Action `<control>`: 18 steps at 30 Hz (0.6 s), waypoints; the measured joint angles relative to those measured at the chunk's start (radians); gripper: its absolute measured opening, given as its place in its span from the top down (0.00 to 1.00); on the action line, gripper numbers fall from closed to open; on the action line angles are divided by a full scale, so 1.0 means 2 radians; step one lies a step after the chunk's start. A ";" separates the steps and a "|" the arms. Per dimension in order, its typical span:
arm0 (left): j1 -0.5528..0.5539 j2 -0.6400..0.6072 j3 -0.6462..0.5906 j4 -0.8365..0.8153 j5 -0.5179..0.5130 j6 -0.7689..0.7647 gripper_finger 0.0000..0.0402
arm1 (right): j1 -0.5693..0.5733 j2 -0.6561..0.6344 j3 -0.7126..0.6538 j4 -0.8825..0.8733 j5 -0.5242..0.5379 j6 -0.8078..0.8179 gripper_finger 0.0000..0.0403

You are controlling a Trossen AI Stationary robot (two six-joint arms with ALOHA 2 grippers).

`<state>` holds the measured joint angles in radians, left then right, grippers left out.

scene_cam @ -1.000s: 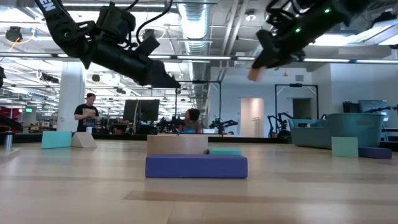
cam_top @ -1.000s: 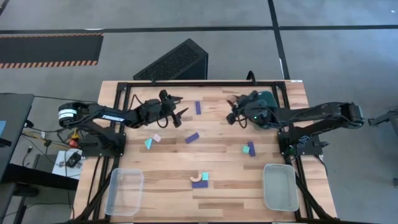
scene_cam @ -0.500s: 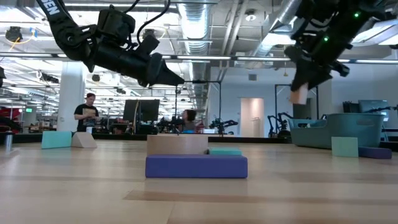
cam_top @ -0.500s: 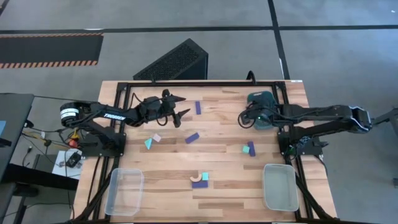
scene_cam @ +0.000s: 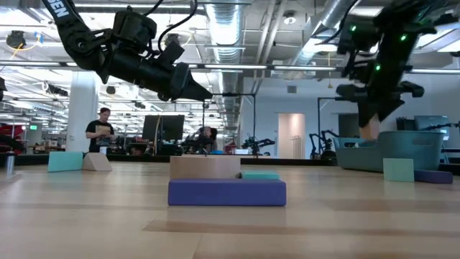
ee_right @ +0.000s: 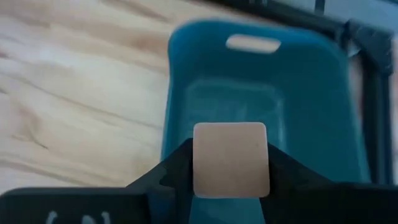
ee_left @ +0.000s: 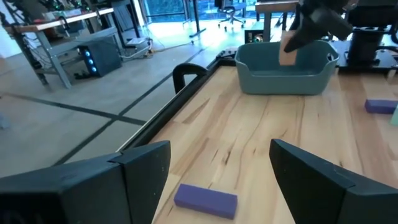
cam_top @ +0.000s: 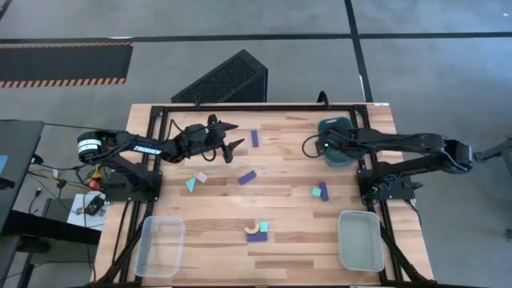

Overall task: Sort & place blocks by color
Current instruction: Put the top center light brown block into the light green bin, then put the bottom light brown block into the light green bin

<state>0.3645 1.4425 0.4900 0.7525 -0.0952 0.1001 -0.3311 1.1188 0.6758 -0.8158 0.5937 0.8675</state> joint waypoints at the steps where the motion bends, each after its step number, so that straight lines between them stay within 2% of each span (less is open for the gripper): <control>1: 0.000 0.000 0.000 -0.002 -0.001 0.000 0.34 | 0.000 0.010 0.000 0.001 -0.003 0.000 0.62; 10: 0.000 0.000 0.000 -0.025 -0.009 0.002 0.34 | 0.000 0.086 0.000 -0.006 -0.004 -0.005 0.56; 15: -0.004 0.000 0.000 -0.031 -0.016 -0.004 0.34 | -0.001 0.096 0.000 -0.007 0.004 -0.007 0.47; 18: -0.015 0.000 0.000 -0.034 -0.049 -0.002 0.34 | -0.006 0.089 0.000 -0.008 0.007 -0.014 0.41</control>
<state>0.3351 1.4425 0.4900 0.6853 -0.1924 0.0954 -0.3427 1.2969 0.6758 -0.8312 0.6072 0.8395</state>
